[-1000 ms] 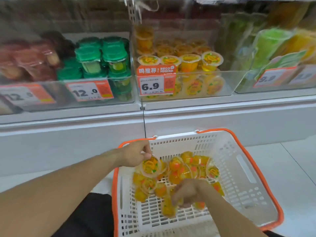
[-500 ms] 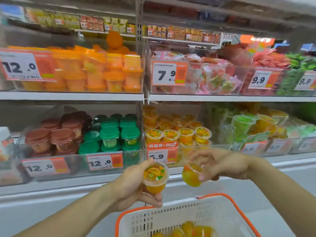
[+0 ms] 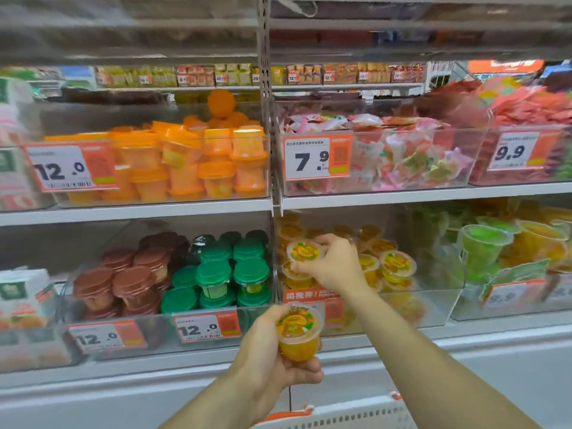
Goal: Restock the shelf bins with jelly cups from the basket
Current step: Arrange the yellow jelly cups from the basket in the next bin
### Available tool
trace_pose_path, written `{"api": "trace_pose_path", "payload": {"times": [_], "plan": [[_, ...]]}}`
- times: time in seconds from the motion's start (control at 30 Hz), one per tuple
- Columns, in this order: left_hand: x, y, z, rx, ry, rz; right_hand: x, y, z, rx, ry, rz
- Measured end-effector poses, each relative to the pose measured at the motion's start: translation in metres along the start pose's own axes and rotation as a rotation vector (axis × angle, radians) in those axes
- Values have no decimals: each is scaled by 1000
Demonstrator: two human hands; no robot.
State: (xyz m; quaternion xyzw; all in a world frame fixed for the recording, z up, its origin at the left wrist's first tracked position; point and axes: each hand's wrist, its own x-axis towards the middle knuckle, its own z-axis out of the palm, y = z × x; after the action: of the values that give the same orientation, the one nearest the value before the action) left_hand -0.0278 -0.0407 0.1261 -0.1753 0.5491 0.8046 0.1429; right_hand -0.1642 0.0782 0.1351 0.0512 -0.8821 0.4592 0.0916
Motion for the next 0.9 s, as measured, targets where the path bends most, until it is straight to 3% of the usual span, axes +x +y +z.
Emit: {"api": "trace_pose_path", "payload": {"times": [0.2, 0.47, 0.77, 0.9], "plan": [[2, 2, 18, -22, -16, 2, 18, 11, 9, -10, -157, 45], [4, 4, 42, -136, 27, 98, 15, 18, -13, 413, -371, 174], [-3, 6, 45, -114, 100, 144, 21, 23, 3, 319, -327, 148], [1, 7, 40, -134, 135, 177, 23, 23, -5, 242, -128, 154]]}}
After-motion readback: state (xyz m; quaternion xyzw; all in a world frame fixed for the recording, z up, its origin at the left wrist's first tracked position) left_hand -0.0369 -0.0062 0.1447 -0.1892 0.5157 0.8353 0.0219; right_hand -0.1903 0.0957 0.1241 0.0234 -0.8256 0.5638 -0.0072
